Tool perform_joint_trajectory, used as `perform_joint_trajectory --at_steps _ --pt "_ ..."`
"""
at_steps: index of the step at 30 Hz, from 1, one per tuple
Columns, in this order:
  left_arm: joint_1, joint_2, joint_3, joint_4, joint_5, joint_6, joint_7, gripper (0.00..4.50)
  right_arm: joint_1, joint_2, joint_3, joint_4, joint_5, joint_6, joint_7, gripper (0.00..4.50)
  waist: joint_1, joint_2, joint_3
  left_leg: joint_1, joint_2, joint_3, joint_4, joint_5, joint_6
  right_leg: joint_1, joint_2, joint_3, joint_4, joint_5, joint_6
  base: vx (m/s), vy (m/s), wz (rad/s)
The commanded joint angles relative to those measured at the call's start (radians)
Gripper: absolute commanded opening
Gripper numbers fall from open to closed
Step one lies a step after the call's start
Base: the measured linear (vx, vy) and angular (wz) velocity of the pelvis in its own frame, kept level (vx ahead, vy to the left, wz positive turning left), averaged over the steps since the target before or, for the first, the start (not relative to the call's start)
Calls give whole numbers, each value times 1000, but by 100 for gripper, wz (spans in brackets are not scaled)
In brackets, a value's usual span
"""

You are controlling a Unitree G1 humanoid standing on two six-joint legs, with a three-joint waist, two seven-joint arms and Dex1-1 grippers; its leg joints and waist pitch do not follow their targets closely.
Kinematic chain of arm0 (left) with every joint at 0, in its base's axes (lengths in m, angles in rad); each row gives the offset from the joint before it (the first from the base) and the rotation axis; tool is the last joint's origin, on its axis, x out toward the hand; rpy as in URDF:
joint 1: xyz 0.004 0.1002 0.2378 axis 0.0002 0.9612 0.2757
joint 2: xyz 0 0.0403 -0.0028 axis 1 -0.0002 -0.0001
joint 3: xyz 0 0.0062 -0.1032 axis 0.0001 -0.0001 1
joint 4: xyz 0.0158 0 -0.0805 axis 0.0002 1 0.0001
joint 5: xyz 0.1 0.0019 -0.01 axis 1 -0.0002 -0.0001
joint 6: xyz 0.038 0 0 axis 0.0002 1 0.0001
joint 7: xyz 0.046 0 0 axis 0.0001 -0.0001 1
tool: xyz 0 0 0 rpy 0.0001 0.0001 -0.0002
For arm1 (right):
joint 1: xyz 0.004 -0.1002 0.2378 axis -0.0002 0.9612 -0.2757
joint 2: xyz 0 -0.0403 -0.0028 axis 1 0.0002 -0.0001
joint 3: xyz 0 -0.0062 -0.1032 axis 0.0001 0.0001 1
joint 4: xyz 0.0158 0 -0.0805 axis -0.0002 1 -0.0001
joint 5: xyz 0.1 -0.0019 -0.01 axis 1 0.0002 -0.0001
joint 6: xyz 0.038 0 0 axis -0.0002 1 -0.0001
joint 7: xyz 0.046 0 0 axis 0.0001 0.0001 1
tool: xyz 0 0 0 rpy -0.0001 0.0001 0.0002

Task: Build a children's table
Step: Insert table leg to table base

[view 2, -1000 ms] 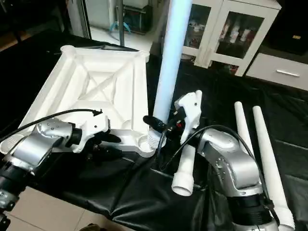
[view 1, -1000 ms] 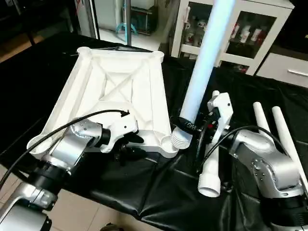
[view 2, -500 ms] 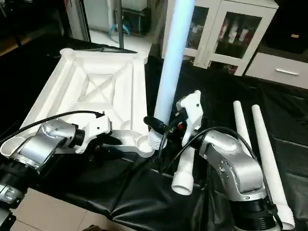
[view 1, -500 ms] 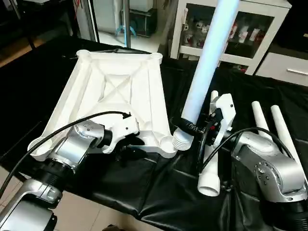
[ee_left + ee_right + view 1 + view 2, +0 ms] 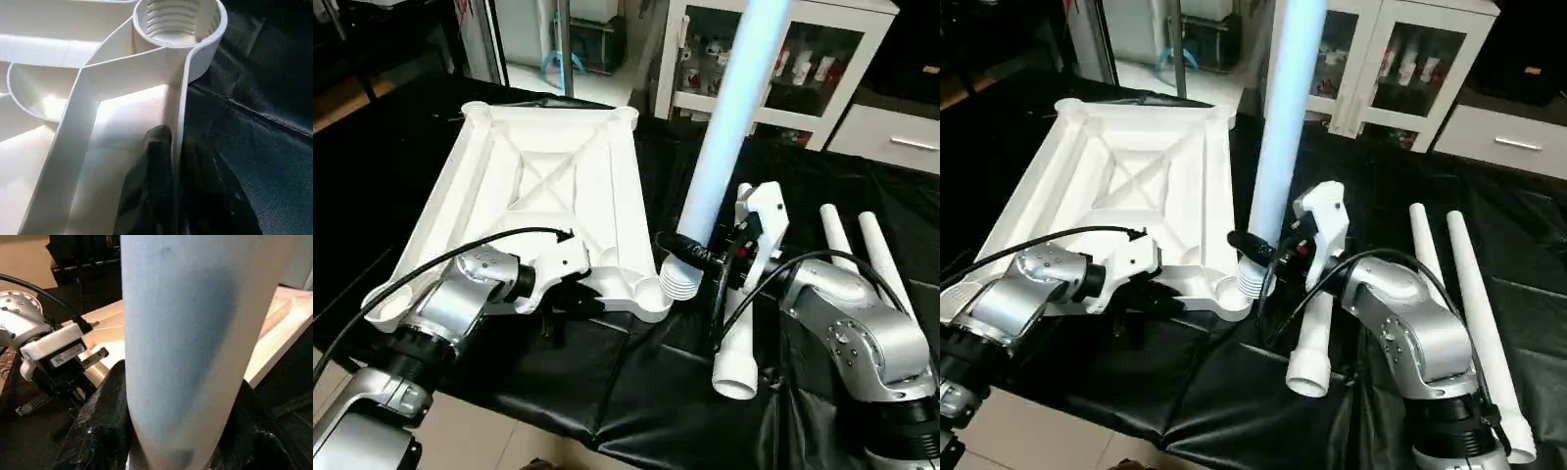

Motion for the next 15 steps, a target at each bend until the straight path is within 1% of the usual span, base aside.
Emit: perform_joint_trajectory --at_steps 1,2,3,4,5,6,7,8,9,10,11,12,15 --pt "28 13 -8 3 13 14 -1 11 -27 2 3 8 6 -11 8 182 2 1 -63 15 20 1 -93 -197 -15 43 -27 16 -58 -159 -216 0 0 0" --pt "30 14 -8 0 13 15 0 2 -30 4 5 11 6 -11 8 182 1 2 -64 15 20 1 -92 -185 -13 43 -26 16 -55 -142 -220 0 0 0" --pt "37 17 -6 -14 12 22 3 2 -40 12 10 19 8 -10 11 182 0 2 -64 15 20 2 -90 -167 -7 44 -26 16 -52 -110 -229 0 0 0" --pt "47 10 0 -30 6 35 12 0 -49 20 18 31 7 -8 12 182 -2 1 -63 15 20 4 -90 -167 -1 44 -26 15 -53 -104 -234 0 0 0" --pt "53 6 1 -41 5 39 18 0 -50 22 24 38 4 -6 15 182 -2 1 -63 15 20 4 -90 -170 2 44 -26 16 -53 -108 -236 0 0 0" --pt "58 2 2 -49 4 44 23 0 -54 24 30 47 1 -3 16 182 -1 4 -60 17 21 4 -92 -191 -1 42 -27 16 -58 -141 -235 0 0 0" --pt "58 2 2 -49 4 44 23 0 -54 24 30 47 1 -3 16 182 -3 4 -61 18 21 4 -92 -196 -4 42 -27 16 -57 -149 -234 0 0 0" --pt "70 -9 -3 -71 6 61 41 0 -57 29 54 78 -24 -18 20 182 -2 6 -60 18 21 3 -93 -202 -8 41 -27 16 -57 -157 -234 0 0 0" --pt "74 -16 -4 -79 6 62 49 0 -61 31 65 93 -34 -22 21 182 -4 4 -59 16 21 3 -95 -219 -18 42 -27 16 -60 -180 -227 0 0 0" --pt "78 -21 -3 -85 5 62 56 0 -62 32 71 99 -39 -23 23 182 -4 4 -59 16 21 3 -95 -219 -18 42 -27 16 -60 -180 -227 0 0 0" --pt "83 -34 1 -93 -1 61 66 0 -66 32 85 110 -49 -22 24 182 -3 1 -60 17 21 4 -93 -218 -16 42 -27 17 -61 -184 -223 0 0 0" --pt "84 -37 2 -95 -2 62 68 0 -67 32 87 112 -50 -21 24 182 -2 2 -60 17 21 3 -94 -215 -16 42 -27 17 -61 -184 -221 0 0 0" --pt "90 -52 6 -106 -9 57 80 0 -82 32 111 146 -76 -16 22 182 -2 -2 -61 15 21 4 -93 -198 -12 43 -26 18 -60 -174 -216 0 0 0"
